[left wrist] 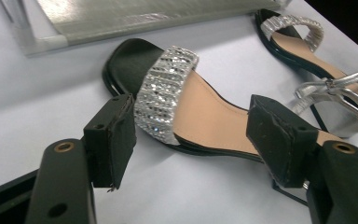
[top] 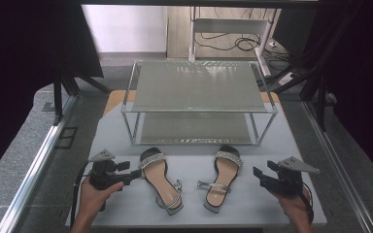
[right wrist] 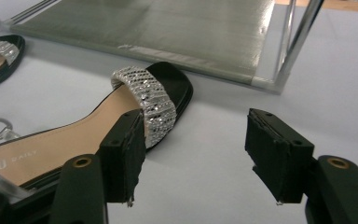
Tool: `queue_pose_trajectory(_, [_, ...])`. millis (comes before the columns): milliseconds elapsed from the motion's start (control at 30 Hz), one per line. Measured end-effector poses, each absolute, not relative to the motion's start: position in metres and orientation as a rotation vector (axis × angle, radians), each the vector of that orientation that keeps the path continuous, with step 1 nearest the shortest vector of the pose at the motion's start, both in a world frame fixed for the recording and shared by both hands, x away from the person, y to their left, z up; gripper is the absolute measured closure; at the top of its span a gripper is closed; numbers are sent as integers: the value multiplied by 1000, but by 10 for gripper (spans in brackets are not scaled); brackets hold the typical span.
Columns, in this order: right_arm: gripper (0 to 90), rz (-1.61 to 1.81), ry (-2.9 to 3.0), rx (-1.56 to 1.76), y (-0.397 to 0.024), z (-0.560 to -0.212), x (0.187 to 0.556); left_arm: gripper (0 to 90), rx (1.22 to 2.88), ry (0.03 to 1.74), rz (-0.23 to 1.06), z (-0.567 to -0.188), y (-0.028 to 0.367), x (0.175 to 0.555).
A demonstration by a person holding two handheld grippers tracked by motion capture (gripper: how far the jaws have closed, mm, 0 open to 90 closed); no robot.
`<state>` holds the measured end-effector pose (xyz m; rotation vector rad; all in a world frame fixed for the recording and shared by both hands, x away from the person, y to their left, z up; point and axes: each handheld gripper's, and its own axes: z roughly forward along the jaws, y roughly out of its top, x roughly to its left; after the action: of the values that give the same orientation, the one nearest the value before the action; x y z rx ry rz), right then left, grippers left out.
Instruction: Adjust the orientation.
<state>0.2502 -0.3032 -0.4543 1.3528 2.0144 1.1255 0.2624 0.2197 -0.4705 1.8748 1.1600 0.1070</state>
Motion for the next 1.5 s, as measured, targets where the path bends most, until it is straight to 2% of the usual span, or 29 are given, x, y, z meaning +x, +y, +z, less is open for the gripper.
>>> queue_pose_trajectory(233, [405, 1103, 2073, 1347, -297, -459, 252, 328, 1905, 1141, 111, -471, 215, 262])
queue_pose_trajectory(367, [452, 1138, 2093, 1305, -294, -453, 249, 327, 1902, 1138, 114, -469, 215, 260])
queue_pose_trajectory(433, [510, 1148, 2111, 1286, -291, -451, 247, 327, 1901, 1138, 109, -469, 214, 260])
queue_pose_trajectory(467, [510, 1148, 2111, 1286, -291, -451, 247, 327, 1901, 1138, 109, -469, 214, 260])
queue_pose_trajectory(500, [578, 1164, 2147, 1261, -287, -449, 245, 327, 1903, 1138, 109, -469, 213, 259])
queue_pose_trajectory(733, [760, 1214, 2246, 1176, -270, -449, 243, 328, 1896, 1120, 117, -466, 208, 257])
queue_pose_trajectory(967, [882, 1270, 2324, 1103, -248, -449, 242, 326, 1920, 1099, 111, -466, 203, 255])
queue_pose_trajectory(1500, [899, 1337, 2477, 872, -183, -450, 226, 319, 1944, 1075, 106, -466, 197, 254])
